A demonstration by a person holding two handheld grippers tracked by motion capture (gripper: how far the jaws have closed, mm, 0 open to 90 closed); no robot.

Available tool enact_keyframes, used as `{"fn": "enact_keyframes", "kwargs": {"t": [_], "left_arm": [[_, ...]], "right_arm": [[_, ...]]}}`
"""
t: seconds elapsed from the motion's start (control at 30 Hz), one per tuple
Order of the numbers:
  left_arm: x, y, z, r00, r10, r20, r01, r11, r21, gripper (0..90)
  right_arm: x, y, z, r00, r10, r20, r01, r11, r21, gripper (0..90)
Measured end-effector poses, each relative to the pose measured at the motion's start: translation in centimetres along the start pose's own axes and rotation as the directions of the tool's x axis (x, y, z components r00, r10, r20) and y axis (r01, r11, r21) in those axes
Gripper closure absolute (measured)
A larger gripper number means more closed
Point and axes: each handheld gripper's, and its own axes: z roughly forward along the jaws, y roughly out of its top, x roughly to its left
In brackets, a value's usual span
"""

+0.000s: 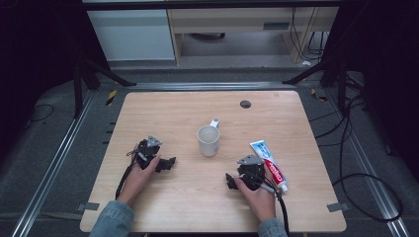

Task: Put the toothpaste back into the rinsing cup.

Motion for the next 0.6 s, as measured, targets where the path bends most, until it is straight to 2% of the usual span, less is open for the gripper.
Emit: {"fn": "enact_keyframes", "kwargs": {"t": [0.17,0.4,0.43,0.57,0.6], "left_arm": [[0.0,0.0,0.0,1.0000,0.000,0.000,0.000,1.0000,0.000,0.0],[0.0,0.0,0.0,1.0000,-0.001,0.000,0.001,1.0000,0.000,0.0],[0.0,0.0,0.0,1.0000,0.000,0.000,0.000,1.0000,0.000,0.0],[0.0,0.0,0.0,1.0000,0.000,0.000,0.000,1.0000,0.000,0.0],[0.0,0.0,0.0,1.0000,-0.001,0.001,0.001,1.0000,0.000,0.0]], "right_arm": [[-0.4,0.1,0.1,0.9996,-0.020,-0.022,0.020,0.9998,0.001,8.2],[-0.4,0.3,0.2,0.9999,-0.007,-0.012,0.007,1.0000,0.003,8.5],[-0.5,0.6,-0.1,1.0000,-0.007,0.003,0.007,0.9995,0.031,10.7],[-0.6,1.3,-1.2,0.9996,-0.014,0.023,0.014,0.9998,0.016,12.0],[-0.7,1.8,-2.2,0.9982,-0.036,0.049,0.035,0.9991,0.023,16.8]]}}
